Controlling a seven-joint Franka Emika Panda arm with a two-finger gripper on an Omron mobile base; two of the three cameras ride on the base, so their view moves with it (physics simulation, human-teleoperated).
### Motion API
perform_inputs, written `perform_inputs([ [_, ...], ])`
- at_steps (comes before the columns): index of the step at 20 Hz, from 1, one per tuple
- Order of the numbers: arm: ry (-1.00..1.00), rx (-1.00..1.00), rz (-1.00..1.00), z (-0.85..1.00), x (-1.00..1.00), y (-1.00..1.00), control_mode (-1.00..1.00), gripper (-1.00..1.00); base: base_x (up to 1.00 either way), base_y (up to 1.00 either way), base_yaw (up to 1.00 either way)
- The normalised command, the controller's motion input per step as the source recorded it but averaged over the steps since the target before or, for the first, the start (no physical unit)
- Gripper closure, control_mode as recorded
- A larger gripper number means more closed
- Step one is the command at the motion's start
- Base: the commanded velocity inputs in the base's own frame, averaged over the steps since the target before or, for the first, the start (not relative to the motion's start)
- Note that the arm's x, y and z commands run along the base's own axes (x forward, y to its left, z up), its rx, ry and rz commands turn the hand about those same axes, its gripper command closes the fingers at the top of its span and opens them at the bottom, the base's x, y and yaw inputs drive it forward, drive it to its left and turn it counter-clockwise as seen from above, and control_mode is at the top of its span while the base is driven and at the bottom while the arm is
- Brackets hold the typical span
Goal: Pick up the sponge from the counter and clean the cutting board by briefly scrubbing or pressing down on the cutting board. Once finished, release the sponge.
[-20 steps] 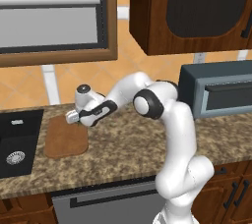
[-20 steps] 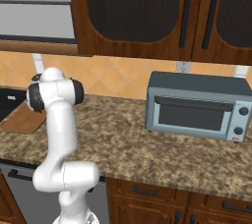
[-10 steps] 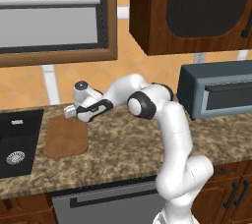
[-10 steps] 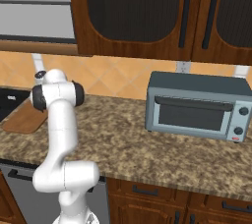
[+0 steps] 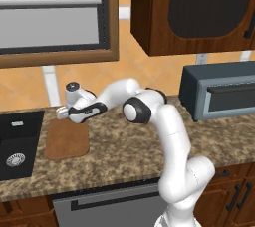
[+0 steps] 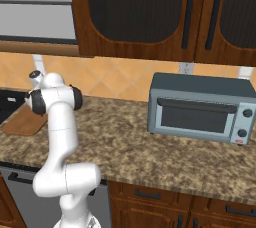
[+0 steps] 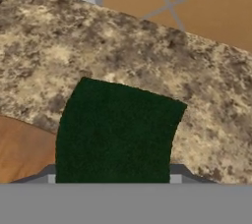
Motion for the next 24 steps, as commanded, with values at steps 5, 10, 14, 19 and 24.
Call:
perform_inputs([
  [5,0.0,0.0,-0.01,-0.14,-0.03,0.29,-1.0,1.0,0.0,0.0,0.0],
  [10,-0.01,0.0,-0.02,-0.07,-0.13,0.36,-1.0,1.0,0.0,0.0,0.0],
  [14,0.0,0.02,-0.01,0.0,-0.25,0.24,-1.0,1.0,0.0,0.0,0.0],
  [19,-0.01,0.02,-0.03,-0.02,-0.24,0.34,-1.0,1.0,0.0,0.0,0.0],
  [24,-0.04,0.03,-0.03,-0.06,-0.24,0.23,-1.0,1.0,0.0,0.0,0.0],
])
